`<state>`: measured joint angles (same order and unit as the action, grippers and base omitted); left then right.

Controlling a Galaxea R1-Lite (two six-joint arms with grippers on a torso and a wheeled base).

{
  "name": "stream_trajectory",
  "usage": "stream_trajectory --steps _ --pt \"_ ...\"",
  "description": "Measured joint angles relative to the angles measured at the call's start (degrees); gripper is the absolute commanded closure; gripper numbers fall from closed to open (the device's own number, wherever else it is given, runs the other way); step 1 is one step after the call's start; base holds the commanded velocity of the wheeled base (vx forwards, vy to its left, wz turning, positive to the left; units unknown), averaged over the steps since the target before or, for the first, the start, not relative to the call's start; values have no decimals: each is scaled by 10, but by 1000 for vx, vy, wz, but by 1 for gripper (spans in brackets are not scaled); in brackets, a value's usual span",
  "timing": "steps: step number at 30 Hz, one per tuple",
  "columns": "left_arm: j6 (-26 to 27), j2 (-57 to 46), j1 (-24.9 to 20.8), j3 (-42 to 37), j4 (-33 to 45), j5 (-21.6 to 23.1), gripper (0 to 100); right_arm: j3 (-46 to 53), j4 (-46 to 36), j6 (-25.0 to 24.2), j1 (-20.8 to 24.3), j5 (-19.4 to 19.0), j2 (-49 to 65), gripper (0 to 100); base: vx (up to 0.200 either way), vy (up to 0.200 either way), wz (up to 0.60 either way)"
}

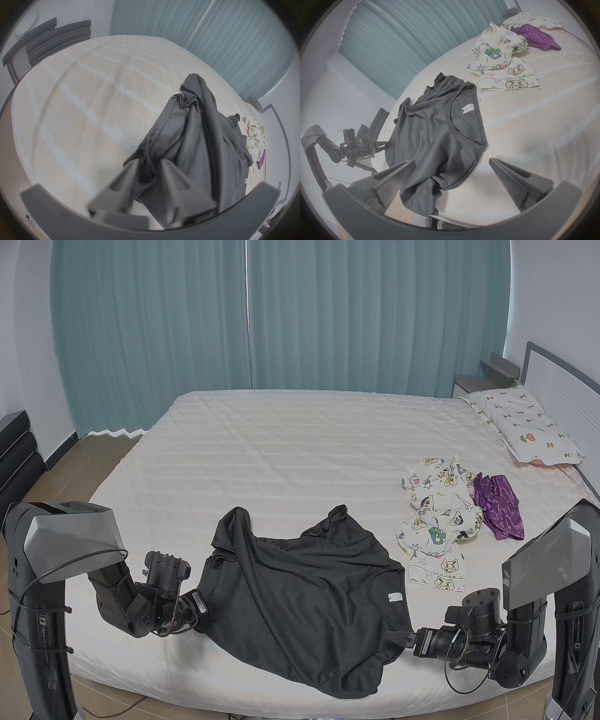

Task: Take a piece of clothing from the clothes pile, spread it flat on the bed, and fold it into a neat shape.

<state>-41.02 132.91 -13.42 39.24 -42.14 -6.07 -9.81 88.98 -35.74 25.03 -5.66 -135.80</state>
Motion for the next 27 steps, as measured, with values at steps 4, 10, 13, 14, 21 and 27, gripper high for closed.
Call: stream_trajectory --steps 4,10,13,14,21,27 --pt "-1 0 0 -5 22 -2 100 -26 -6 1 4 10 -16 0 0 0 0" --pt "-1 -27 0 -31 41 -2 100 -56 -80 2 0 14 -26 0 0 0 0" --pt "-2 -51 1 -44 65 -2 100 -69 -102 2 -3 14 -26 0 0 0 0" --pt "-2 -61 1 -48 81 -2 100 -75 -106 2 -4 14 -26 0 0 0 0" --pt "-4 -111 2 -57 151 1 100 -123 -155 4 -12 16 -31 100 0 0 0" --pt "-2 -136 3 -75 170 4 100 -165 -211 10 -17 33 -34 100 0 0 0"
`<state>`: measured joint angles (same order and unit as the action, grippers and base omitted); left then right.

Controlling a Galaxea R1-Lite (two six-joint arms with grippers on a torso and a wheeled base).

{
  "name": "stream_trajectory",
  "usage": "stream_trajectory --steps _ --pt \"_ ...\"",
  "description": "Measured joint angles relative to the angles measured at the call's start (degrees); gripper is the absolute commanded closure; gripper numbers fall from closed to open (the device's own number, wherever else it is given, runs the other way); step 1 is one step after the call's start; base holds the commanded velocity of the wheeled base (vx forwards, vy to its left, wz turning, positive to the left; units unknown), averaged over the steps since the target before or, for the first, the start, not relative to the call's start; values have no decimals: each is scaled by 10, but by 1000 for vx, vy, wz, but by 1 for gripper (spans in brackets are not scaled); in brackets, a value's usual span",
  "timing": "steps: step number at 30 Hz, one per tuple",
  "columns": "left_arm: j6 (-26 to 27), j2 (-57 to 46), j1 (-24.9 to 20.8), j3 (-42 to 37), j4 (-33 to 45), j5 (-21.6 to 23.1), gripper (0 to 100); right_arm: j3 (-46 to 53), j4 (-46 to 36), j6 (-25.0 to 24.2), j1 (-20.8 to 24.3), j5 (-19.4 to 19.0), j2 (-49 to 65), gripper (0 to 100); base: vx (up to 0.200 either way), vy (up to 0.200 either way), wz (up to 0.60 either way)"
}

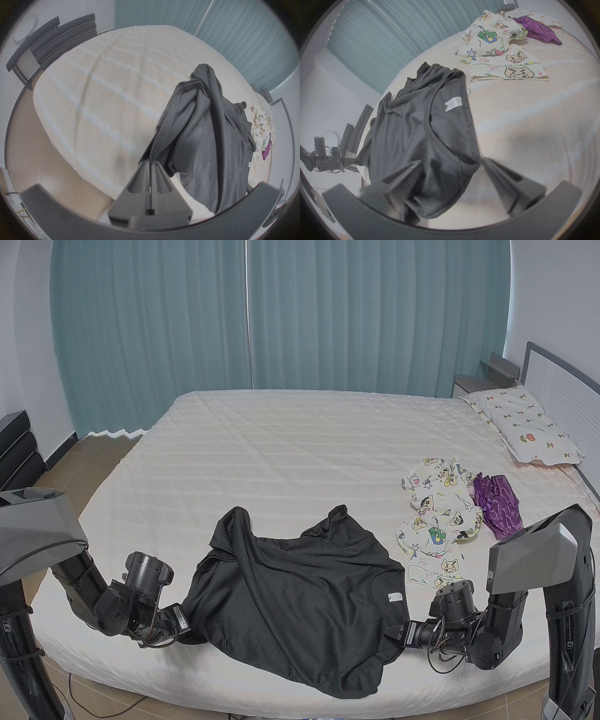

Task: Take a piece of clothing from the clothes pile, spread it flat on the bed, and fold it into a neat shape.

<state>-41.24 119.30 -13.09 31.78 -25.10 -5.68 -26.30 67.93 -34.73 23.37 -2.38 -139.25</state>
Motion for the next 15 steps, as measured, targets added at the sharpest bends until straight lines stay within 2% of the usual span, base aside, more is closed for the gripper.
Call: stream_trajectory --steps 7,11,15 --pt "2 -18 0 -36 1 8 100 -54 -29 4 -6 27 -3 100 0 0 0" --pt "2 -31 0 -56 3 20 100 -96 -31 5 -25 46 -2 100 0 0 0" --pt "2 -47 1 -66 10 26 100 -147 -32 6 -47 49 4 100 0 0 0"
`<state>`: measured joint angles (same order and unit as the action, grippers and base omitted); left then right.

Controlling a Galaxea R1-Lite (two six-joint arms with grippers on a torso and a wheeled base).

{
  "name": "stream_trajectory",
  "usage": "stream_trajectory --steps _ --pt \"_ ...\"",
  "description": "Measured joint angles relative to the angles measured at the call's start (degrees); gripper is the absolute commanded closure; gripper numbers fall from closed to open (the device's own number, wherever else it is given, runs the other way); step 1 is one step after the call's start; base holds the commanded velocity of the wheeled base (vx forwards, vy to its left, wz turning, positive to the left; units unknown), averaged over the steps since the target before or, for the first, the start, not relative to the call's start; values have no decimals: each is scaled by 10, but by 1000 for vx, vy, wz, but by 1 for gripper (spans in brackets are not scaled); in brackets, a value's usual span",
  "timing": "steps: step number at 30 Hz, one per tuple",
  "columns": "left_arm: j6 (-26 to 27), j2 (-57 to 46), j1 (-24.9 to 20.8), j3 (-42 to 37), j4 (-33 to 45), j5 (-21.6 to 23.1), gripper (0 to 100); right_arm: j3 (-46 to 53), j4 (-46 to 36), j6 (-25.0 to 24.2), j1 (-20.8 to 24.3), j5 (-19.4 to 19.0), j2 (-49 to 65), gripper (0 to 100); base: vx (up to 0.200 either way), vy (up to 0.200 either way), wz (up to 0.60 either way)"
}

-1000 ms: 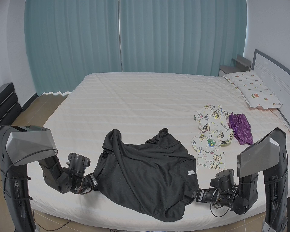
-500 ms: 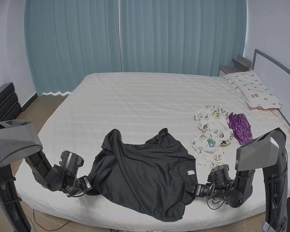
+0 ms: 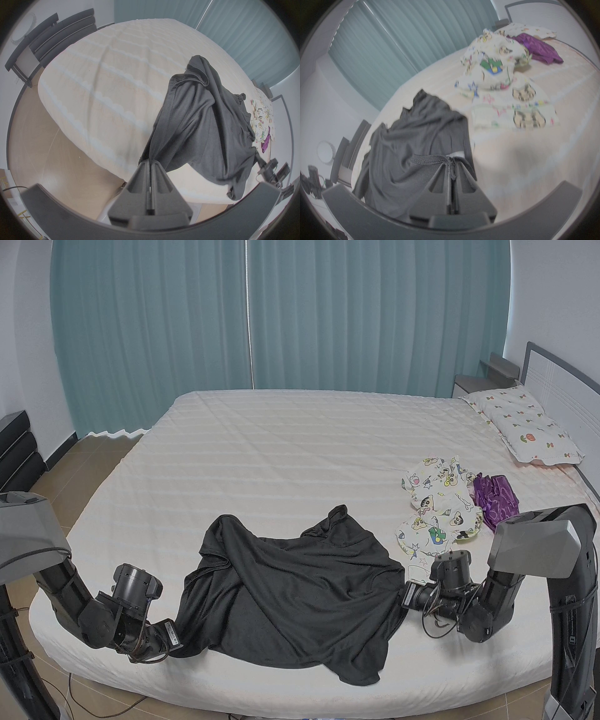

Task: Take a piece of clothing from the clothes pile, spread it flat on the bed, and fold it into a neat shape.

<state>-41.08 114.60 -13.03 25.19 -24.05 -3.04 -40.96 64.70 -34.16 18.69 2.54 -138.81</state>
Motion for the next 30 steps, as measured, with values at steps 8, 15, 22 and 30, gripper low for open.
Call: stream_trajectory --steps 8,15,22,30 --pt "-3 -17 2 -3 10 4 100 -115 -4 15 -20 -4 -2 0 0 0 0" --pt "-3 -18 8 2 8 5 100 -204 7 28 -21 -4 -41 0 0 0 0" --pt "-3 -12 19 10 5 11 100 -171 8 46 -33 -17 -47 0 0 0 0" --pt "-3 0 45 22 2 42 100 -70 12 53 -82 -30 -9 0 0 0 0"
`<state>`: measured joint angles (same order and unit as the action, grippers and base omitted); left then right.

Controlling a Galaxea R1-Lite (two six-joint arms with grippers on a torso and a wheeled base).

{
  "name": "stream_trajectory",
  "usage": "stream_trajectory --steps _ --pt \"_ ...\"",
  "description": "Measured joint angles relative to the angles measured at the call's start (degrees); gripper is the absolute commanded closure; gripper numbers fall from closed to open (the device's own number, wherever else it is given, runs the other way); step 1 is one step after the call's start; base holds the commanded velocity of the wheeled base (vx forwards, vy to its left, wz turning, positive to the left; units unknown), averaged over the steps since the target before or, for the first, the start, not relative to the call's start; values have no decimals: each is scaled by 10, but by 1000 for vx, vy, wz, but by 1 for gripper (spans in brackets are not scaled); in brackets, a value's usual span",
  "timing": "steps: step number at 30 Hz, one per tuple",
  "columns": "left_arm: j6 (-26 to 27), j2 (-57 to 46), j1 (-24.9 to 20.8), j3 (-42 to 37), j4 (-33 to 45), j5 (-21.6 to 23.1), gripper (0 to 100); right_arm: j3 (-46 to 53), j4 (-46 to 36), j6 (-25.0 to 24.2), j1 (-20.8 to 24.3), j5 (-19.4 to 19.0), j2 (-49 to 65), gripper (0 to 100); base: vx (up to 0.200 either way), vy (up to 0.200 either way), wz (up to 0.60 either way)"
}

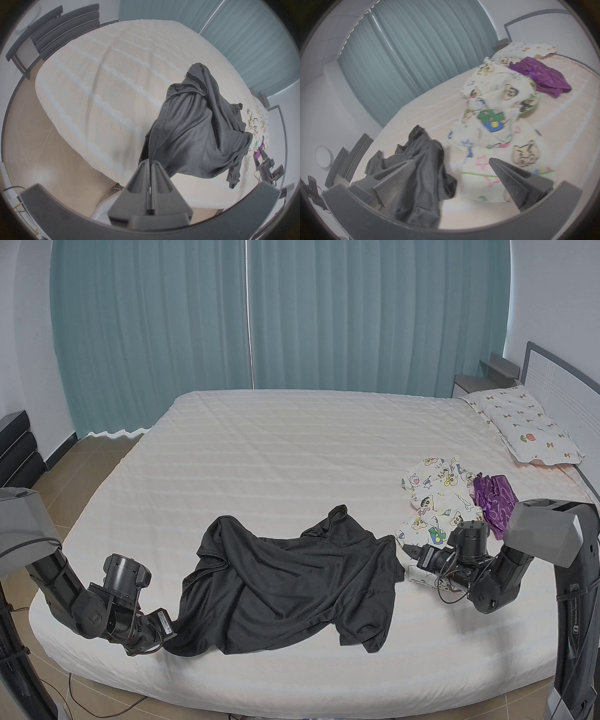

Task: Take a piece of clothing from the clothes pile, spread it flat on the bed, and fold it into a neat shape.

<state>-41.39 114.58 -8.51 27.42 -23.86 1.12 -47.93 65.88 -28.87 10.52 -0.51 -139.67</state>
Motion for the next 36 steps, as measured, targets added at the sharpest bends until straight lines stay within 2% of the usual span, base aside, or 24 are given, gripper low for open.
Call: stream_trajectory --steps 5,9,16,21,26,27,36 --pt "0 2 11 1 0 11 100 61 2 -6 6 -43 23 0 0 0 0" --pt "0 2 23 2 -1 20 100 94 0 -29 44 -57 35 0 0 0 0" --pt "1 -1 47 5 -3 28 100 90 -23 -50 98 -35 24 0 0 0 0" --pt "1 -5 56 6 -4 43 100 67 -82 -51 103 -32 14 0 0 0 0" --pt "0 -11 64 7 -4 53 100 31 -98 -50 103 -29 -7 0 0 0 0" --pt "0 -12 65 7 -4 54 100 24 -101 -50 104 -29 -11 100 0 0 0" --pt "0 -16 70 4 -1 54 100 19 -105 -58 97 -18 -15 100 0 0 0"
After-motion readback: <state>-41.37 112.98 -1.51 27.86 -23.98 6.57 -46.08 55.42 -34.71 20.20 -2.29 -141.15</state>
